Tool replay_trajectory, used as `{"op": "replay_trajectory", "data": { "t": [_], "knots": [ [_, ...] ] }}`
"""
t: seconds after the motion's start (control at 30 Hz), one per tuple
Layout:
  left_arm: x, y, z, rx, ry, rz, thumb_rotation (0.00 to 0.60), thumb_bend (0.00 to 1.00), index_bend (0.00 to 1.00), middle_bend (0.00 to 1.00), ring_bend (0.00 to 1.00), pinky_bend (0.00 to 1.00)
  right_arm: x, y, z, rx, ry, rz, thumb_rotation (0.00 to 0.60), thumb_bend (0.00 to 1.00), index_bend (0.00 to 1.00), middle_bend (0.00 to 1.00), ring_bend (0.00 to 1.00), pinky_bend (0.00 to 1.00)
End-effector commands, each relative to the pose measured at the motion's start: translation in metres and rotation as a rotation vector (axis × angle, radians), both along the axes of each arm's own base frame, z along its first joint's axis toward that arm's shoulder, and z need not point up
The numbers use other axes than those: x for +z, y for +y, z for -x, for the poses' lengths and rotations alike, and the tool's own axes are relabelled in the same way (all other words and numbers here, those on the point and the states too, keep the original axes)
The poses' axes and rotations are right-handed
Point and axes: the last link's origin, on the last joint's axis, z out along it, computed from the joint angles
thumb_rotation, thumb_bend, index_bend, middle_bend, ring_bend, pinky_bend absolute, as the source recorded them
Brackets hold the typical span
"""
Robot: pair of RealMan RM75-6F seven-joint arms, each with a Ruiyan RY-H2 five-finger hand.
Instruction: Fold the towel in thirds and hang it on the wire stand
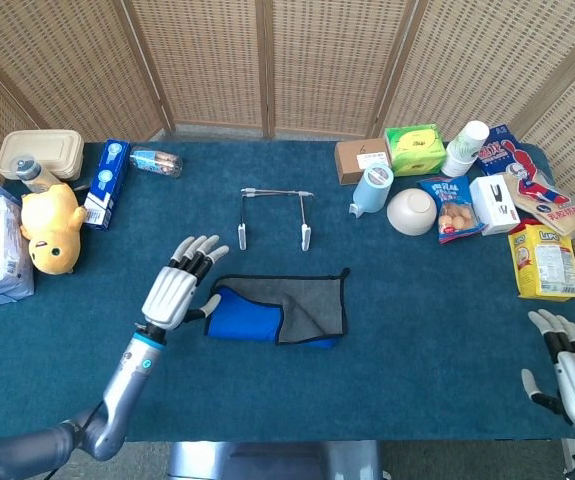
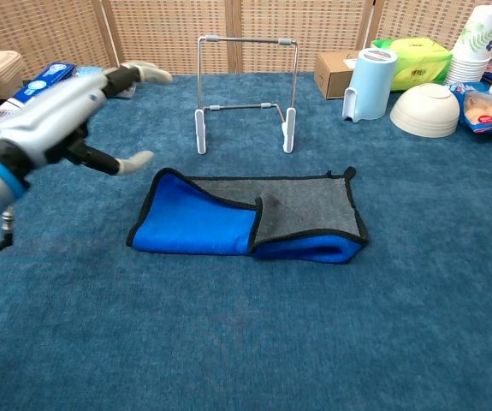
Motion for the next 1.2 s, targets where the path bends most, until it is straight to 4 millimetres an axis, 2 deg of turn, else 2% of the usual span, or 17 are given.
{"op": "replay_trajectory", "data": {
  "t": [0.03, 0.13, 0.37, 0.6, 0.77, 0.97, 1.2],
  "knots": [
    [0.022, -0.013, 0.011, 0.013, 0.010, 0.006, 0.600, 0.46, 0.14, 0.06, 0.00, 0.00, -0.004, -0.011, -0.006, 0.048, 0.004, -0.019, 0.600, 0.41, 0.07, 0.08, 0.00, 0.07],
    [0.044, -0.025, 0.023, 0.041, 0.024, 0.001, 0.600, 0.46, 0.14, 0.05, 0.00, 0.00, -0.017, -0.025, -0.018, 0.113, -0.010, -0.065, 0.600, 0.39, 0.08, 0.08, 0.00, 0.07],
    [0.078, -0.044, 0.047, 0.101, 0.050, -0.023, 0.600, 0.46, 0.14, 0.05, 0.00, 0.00, -0.044, -0.046, -0.042, 0.219, -0.030, -0.157, 0.600, 0.34, 0.10, 0.09, 0.00, 0.10],
    [0.103, -0.060, 0.068, 0.152, 0.069, -0.053, 0.600, 0.46, 0.15, 0.06, 0.00, 0.00, -0.068, -0.058, -0.067, 0.304, -0.024, -0.242, 0.600, 0.33, 0.10, 0.09, 0.00, 0.10],
    [0.123, -0.074, 0.088, 0.201, 0.054, -0.107, 0.600, 0.46, 0.15, 0.07, 0.00, 0.00, -0.091, -0.063, -0.094, 0.384, -0.033, -0.315, 0.600, 0.33, 0.10, 0.09, 0.00, 0.10],
    [0.134, -0.082, 0.100, 0.239, 0.036, -0.134, 0.600, 0.46, 0.16, 0.07, 0.00, 0.00, -0.106, -0.067, -0.113, 0.436, -0.025, -0.350, 0.600, 0.33, 0.09, 0.09, 0.00, 0.10],
    [0.144, -0.089, 0.110, 0.269, 0.019, -0.160, 0.600, 0.45, 0.16, 0.07, 0.00, 0.00, -0.137, -0.073, -0.146, 0.494, -0.007, -0.368, 0.600, 0.33, 0.08, 0.07, 0.00, 0.07]
  ]
}}
